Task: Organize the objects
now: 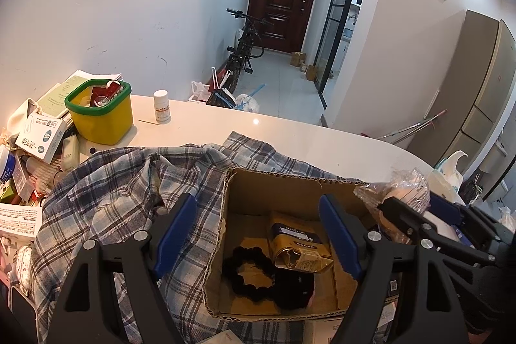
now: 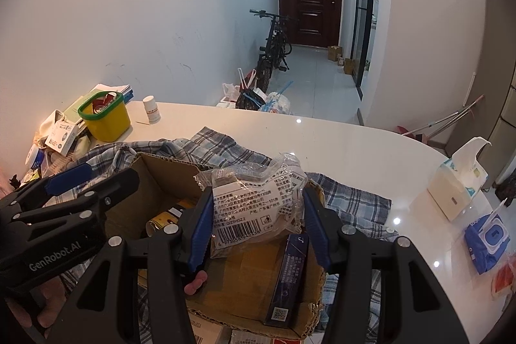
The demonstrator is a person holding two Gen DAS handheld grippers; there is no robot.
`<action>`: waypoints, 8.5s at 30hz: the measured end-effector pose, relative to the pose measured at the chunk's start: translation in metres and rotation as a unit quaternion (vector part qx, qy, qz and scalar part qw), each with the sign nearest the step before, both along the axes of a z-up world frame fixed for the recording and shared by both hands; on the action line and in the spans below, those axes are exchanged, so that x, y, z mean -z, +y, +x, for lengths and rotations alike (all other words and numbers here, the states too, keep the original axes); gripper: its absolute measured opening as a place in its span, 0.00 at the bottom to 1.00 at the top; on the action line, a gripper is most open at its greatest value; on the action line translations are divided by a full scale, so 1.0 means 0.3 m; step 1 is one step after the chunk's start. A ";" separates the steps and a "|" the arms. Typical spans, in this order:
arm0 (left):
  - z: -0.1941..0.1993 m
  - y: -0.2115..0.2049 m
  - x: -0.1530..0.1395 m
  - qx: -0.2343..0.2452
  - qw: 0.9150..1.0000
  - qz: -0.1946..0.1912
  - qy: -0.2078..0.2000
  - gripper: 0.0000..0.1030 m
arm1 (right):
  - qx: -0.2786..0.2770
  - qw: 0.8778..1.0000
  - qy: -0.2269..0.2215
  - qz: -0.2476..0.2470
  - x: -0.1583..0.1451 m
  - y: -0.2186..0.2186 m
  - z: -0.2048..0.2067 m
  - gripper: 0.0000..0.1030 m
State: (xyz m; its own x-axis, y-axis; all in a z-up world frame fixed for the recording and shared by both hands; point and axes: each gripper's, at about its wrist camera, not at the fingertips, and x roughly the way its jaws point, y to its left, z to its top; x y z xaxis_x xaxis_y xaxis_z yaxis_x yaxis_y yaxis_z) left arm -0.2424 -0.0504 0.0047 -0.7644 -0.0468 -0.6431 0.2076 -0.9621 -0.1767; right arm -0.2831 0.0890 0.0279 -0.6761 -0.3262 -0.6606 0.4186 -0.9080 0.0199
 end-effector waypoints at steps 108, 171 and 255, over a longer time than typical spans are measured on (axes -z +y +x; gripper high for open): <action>0.866 0.077 -0.212 0.052 0.958 -0.033 0.280 1.00 | 0.123 0.946 0.291 -0.067 -0.201 0.389 0.736 1.00; 0.327 0.003 0.264 0.155 0.980 -0.071 -0.100 1.00 | 0.056 0.995 0.086 0.007 0.147 0.242 0.500 0.99; 0.291 0.085 0.264 0.240 0.949 -0.136 -0.155 0.80 | 0.069 0.995 0.051 -0.057 0.169 0.344 0.498 0.99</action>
State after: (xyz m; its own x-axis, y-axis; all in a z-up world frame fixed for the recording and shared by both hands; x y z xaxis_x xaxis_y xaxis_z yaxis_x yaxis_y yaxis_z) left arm -0.1549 -0.0250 -0.0745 -0.5160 0.0623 -0.8543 -0.2642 -0.9603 0.0895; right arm -0.1337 0.1921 -0.0229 -0.7807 -0.2941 -0.5514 0.2953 -0.9512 0.0892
